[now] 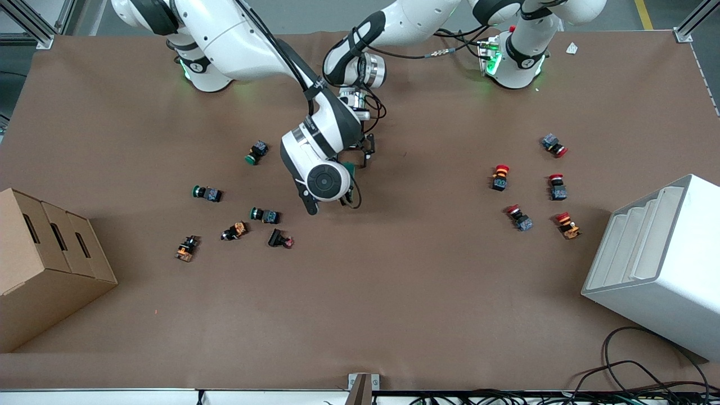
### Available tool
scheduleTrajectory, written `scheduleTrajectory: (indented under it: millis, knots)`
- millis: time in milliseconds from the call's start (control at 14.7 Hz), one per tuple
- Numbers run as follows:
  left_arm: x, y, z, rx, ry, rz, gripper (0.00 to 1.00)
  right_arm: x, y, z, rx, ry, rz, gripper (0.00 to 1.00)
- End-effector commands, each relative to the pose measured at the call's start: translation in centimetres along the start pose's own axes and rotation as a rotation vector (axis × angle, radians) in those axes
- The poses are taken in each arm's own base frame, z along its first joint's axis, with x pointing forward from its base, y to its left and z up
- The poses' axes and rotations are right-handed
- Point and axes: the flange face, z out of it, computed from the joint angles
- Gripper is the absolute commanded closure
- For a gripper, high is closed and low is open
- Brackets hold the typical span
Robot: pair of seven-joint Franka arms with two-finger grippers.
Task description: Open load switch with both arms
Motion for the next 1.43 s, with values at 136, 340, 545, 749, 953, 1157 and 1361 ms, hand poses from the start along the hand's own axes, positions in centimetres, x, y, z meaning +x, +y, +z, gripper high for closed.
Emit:
scheduleTrajectory:
  millis: [136,340,545,749,953,1157,1361]
  knots:
    - [-0.7,0.1,0.1,-0.005,0.005,0.007,0.01,-2.3,1.7,-0.2,-0.082,0.015,-0.017,0.0]
    - [-1.2,0.1,-0.5,-0.013,0.001,0.016,0.01,-2.6,2.5,-0.1,-0.122,0.023,-0.026,0.0]
    - [-1.4,0.2,-0.7,-0.016,0.001,0.019,0.01,-4.2,3.3,1.0,-0.149,0.048,-0.05,0.0]
    - [-1.6,0.1,-0.9,-0.018,-0.002,0.028,0.01,-4.3,3.2,1.5,-0.147,0.053,-0.051,0.0]
    - [-1.8,-0.1,-1.0,-0.019,-0.002,0.032,0.01,-4.4,3.1,2.0,-0.144,0.063,-0.055,0.0]
    - [-1.9,-0.1,-1.3,-0.021,-0.003,0.037,0.01,-4.4,3.0,2.3,-0.143,0.067,-0.056,0.0]
    - [-2.5,-0.6,-1.4,-0.02,-0.009,0.046,0.01,-4.0,2.9,3.1,-0.134,0.076,-0.052,0.0]
